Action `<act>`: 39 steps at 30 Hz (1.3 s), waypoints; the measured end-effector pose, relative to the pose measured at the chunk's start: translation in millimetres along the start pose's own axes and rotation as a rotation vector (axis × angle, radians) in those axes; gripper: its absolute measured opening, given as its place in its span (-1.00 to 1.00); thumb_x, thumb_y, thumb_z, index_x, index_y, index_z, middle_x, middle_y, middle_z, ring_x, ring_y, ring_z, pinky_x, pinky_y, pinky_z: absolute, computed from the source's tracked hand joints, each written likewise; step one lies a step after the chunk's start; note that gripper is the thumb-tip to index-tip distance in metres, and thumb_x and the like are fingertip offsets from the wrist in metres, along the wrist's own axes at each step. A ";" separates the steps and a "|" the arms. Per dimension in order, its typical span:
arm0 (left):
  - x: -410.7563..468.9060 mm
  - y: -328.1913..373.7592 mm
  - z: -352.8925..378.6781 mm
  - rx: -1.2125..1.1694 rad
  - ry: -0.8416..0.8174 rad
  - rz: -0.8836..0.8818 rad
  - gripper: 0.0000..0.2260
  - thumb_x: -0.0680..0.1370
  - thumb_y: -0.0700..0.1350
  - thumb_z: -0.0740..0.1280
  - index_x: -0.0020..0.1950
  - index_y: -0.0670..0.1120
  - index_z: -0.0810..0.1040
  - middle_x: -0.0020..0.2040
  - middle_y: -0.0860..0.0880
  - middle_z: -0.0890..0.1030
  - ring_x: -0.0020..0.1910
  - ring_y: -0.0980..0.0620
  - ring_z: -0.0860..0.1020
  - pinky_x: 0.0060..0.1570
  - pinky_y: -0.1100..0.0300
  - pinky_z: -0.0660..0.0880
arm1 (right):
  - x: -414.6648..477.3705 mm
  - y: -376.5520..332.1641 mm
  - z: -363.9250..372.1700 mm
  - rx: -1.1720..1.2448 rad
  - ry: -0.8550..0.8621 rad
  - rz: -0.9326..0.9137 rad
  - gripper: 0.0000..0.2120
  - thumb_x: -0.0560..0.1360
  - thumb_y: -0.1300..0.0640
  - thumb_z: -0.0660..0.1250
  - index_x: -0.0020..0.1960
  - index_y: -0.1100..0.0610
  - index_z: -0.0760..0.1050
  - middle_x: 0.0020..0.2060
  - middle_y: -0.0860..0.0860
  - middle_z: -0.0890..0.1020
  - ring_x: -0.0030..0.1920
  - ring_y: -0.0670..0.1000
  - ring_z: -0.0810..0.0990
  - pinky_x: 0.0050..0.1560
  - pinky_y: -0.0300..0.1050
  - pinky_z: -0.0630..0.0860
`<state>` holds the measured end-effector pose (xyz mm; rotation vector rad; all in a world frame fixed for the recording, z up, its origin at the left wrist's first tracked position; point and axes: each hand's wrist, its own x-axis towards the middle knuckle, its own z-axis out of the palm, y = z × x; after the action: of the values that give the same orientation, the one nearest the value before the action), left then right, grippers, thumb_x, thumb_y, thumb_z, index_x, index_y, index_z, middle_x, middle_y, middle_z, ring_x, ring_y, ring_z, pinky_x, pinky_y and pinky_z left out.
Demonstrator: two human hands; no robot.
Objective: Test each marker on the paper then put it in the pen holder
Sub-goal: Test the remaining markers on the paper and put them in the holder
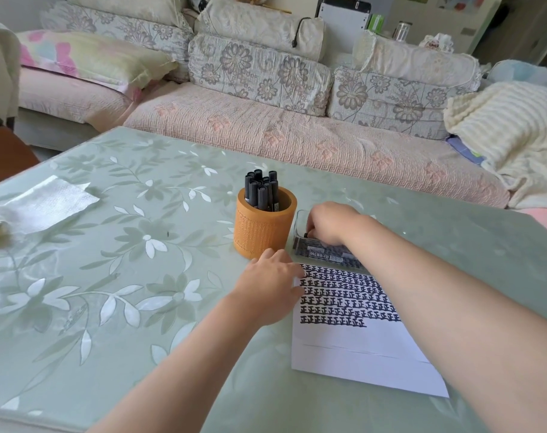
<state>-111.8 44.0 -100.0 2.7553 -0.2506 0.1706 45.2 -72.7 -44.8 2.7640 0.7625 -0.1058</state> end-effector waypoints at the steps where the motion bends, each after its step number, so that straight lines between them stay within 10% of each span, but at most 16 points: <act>1: -0.1 -0.2 0.0 -0.001 0.001 0.002 -0.71 0.60 0.09 0.21 0.29 0.12 0.49 0.25 0.03 0.45 0.19 0.00 0.34 0.20 0.06 0.37 | -0.4 1.0 -0.5 0.007 0.002 -0.002 -0.83 0.51 0.14 0.31 0.04 0.07 0.63 -0.07 0.05 0.66 -0.13 0.11 0.61 -0.08 0.02 0.63; 19: -4.2 6.8 -6.7 -0.191 0.249 -0.019 -0.69 0.57 -0.05 0.28 0.32 0.00 0.47 0.16 0.04 0.48 0.15 0.01 0.47 -0.02 0.19 0.43 | -121.9 7.6 -6.7 0.409 0.645 -0.113 -0.84 0.40 0.18 0.32 -0.04 0.05 0.44 -0.34 -0.03 0.56 -0.36 0.07 0.48 -0.33 -0.11 0.41; 24: -7.2 18.1 -11.1 -0.220 0.484 0.088 -0.65 0.52 -0.18 0.35 0.29 -0.07 0.46 0.18 0.00 0.47 0.13 0.01 0.45 0.05 0.18 0.44 | -159.3 12.0 8.8 0.717 0.628 0.032 -0.85 0.42 0.23 0.39 -0.08 0.03 0.50 -0.38 -0.18 0.52 -0.37 -0.10 0.49 -0.26 -0.13 0.44; 31: -11.7 19.0 -8.5 -0.119 0.376 0.098 -0.72 0.53 -0.15 0.37 0.24 -0.03 0.53 0.09 0.05 0.54 0.08 0.00 0.46 0.05 0.14 0.45 | -181.7 17.1 31.5 1.344 0.379 0.090 -0.81 0.49 0.37 0.37 -0.07 0.11 0.46 -0.23 0.07 0.68 -0.20 0.01 0.72 -0.20 -0.02 0.50; 35: -14.5 21.0 -11.4 -0.122 0.305 0.133 -0.82 0.55 -0.10 0.36 0.15 0.00 0.60 -0.11 0.18 0.46 -0.06 0.07 0.47 -0.14 0.22 0.41 | -183.5 28.6 47.8 1.020 0.349 0.096 -0.81 0.47 0.19 0.42 -0.08 -0.07 0.48 -0.14 -0.10 0.65 -0.04 -0.08 0.63 -0.01 -0.24 0.49; 39: -17.1 27.4 -9.4 -0.115 0.251 0.193 -0.84 0.54 -0.04 0.38 0.11 0.04 0.62 -0.12 0.18 0.53 -0.07 0.08 0.48 -0.15 0.13 0.48 | -188.2 22.6 45.8 0.648 0.369 -0.089 -0.60 0.52 0.12 0.33 0.33 -0.09 0.44 0.17 -0.16 0.59 0.21 -0.11 0.52 0.24 -0.17 0.41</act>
<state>-134.6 25.0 -84.3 2.5603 -0.4434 0.5306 -104.7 -196.8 -56.8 3.4166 1.1053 0.1804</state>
